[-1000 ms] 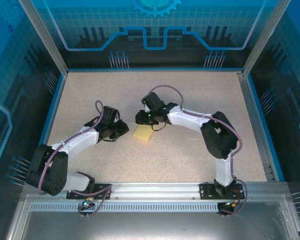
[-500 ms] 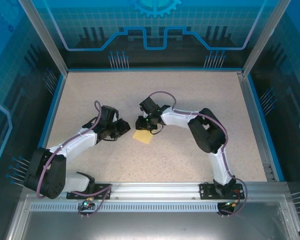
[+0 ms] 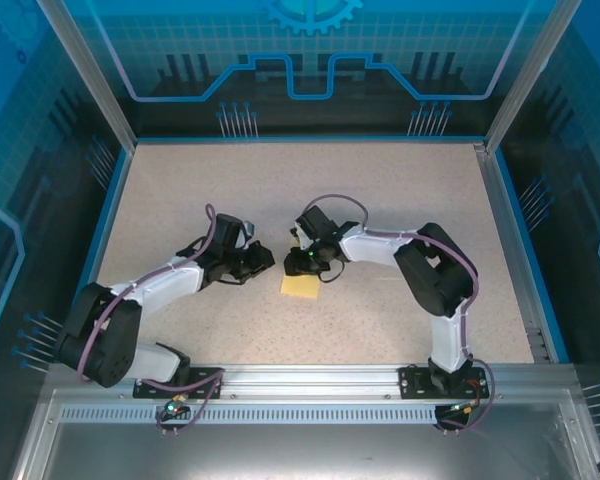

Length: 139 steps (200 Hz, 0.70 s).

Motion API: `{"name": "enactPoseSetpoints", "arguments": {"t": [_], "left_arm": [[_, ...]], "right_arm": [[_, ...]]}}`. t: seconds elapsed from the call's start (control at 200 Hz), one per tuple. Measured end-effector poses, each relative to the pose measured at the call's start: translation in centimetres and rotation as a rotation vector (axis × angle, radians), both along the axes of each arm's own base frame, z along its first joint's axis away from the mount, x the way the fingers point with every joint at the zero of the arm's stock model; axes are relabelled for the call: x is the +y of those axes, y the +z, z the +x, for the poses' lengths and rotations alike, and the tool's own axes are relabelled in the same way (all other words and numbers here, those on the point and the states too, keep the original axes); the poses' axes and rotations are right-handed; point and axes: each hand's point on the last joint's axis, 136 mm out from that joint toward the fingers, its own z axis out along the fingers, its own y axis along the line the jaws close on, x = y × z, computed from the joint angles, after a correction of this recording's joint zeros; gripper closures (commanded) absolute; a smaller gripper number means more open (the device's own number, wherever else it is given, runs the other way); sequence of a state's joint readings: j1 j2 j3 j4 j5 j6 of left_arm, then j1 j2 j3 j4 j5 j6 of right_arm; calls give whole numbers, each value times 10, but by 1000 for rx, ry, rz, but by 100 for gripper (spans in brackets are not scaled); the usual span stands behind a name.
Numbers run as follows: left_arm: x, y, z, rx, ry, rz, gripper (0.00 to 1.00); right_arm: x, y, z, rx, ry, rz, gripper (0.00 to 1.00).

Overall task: Fold a paper plane with a square sheet of paper (pick it up from the middle)
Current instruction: Third fold the triangle at the center of the table.

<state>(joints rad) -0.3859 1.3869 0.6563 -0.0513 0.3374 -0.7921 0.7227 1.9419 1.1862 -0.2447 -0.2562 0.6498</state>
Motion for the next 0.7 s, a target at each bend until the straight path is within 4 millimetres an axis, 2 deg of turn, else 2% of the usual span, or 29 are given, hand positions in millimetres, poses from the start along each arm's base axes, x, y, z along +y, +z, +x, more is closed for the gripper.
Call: {"name": "enactPoseSetpoints", "arguments": {"t": [0.11, 0.245, 0.435, 0.56, 0.695], "left_arm": [[-11, -12, -8, 28, -10, -29, 94], [-20, -27, -16, 74, -19, -51, 98], [-27, -39, -18, 104, -31, -67, 100], [-30, -48, -22, 136, -40, -63, 100], [-31, -50, -24, 142, -44, -59, 100]], "right_arm": [[-5, 12, -3, -9, -49, 52, 86], [-6, 16, -4, 1, -103, 96, 92], [-5, 13, -3, 21, -138, 109, 93], [-5, 2, -4, 47, -145, 96, 93], [-3, -8, -4, 69, -141, 87, 93]]}}
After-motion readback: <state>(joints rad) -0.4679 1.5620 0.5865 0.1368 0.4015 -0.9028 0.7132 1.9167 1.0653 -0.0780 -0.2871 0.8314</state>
